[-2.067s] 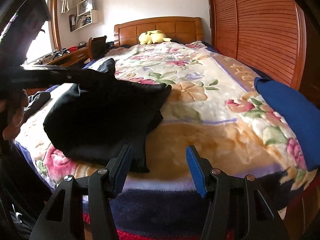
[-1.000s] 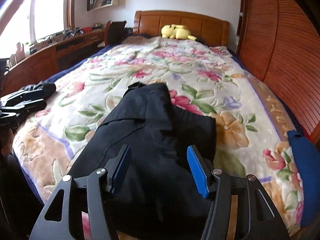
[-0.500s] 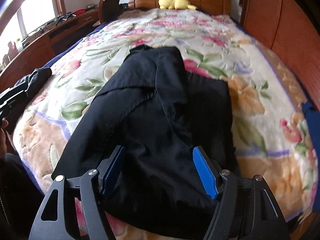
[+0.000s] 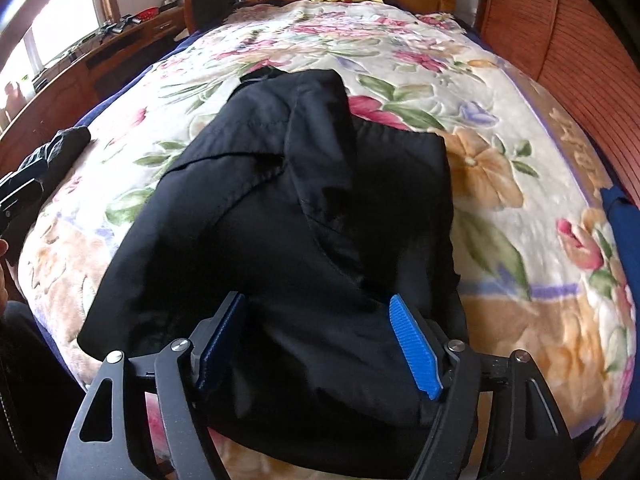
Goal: Fold large clothes
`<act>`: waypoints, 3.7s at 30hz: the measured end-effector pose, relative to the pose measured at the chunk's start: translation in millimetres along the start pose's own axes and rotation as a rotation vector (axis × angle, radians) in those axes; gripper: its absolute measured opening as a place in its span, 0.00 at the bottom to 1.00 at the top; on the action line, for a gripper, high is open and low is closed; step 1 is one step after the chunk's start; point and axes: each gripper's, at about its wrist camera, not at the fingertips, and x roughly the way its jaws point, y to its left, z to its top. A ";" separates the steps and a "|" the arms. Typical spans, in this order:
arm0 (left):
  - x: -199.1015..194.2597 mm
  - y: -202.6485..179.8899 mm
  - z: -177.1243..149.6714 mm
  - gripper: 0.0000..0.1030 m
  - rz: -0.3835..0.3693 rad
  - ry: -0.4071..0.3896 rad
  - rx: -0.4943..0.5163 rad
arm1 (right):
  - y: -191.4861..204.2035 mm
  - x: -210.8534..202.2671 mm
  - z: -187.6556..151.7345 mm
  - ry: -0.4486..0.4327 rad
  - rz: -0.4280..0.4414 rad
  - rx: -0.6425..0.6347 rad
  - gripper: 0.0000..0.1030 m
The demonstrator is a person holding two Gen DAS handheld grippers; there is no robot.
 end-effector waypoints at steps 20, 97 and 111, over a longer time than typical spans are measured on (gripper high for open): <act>28.5 -32.5 4.3 0.68 -0.041 0.039 0.040 | -13.0 -94.1 -27.1 -0.223 -0.044 -0.087 0.08; 261.0 -45.5 89.2 0.84 -0.006 0.272 0.089 | -86.7 18.0 -112.6 -0.192 0.186 0.186 0.54; 241.9 -54.9 96.9 0.18 -0.038 0.323 0.114 | -96.1 -8.4 -113.4 -0.328 0.251 0.183 0.14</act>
